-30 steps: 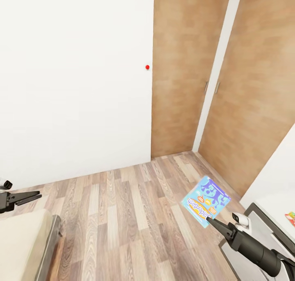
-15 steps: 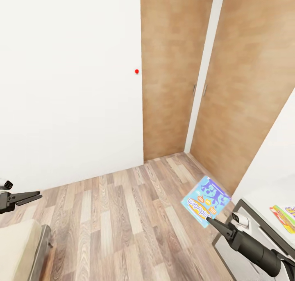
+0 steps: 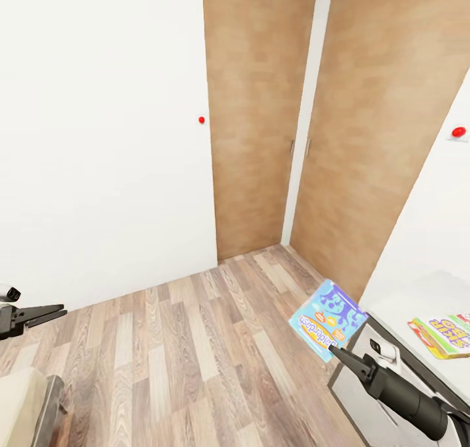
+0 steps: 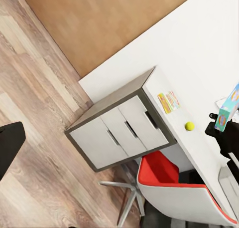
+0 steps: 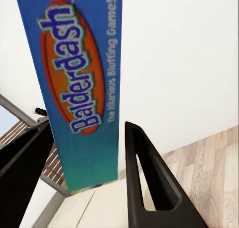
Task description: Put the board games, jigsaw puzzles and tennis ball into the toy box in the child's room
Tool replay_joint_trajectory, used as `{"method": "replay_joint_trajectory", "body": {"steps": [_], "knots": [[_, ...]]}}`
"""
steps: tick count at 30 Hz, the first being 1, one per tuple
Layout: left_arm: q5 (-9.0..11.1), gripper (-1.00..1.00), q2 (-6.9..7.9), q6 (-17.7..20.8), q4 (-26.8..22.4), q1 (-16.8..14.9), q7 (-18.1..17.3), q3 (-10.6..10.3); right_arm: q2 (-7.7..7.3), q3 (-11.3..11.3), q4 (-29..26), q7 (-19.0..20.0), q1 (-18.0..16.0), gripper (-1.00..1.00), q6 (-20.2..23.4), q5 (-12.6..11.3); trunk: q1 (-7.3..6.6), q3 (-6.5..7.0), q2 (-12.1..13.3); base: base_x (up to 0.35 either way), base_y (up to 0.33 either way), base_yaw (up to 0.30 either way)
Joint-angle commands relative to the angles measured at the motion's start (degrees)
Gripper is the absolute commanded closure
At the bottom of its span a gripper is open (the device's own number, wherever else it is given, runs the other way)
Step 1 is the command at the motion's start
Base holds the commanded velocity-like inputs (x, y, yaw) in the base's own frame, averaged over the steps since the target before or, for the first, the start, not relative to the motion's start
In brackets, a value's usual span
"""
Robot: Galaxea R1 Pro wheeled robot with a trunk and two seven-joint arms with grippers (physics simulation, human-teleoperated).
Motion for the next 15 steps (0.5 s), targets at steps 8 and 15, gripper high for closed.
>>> {"method": "replay_joint_trajectory", "body": {"steps": [8, 15], "knots": [[0.0, -1.0, 0.02, 0.6, 0.0, 0.0, -0.2, 0.0, 0.0, 0.0, 0.0, 0.1, -0.1, 1.0, 0.6, -0.1, 0.04, 0.6, -0.1, 0.0, 0.0, -0.157], [0.0, -1.0, 0.02, 0.6, 0.0, 0.0, -0.2, 0.0, 0.0, 0.0, 0.0, 0.1, -0.1, 1.0, 0.6, -0.1, 0.04, 1.24, -0.1, 0.0, 0.0, -0.157]]}}
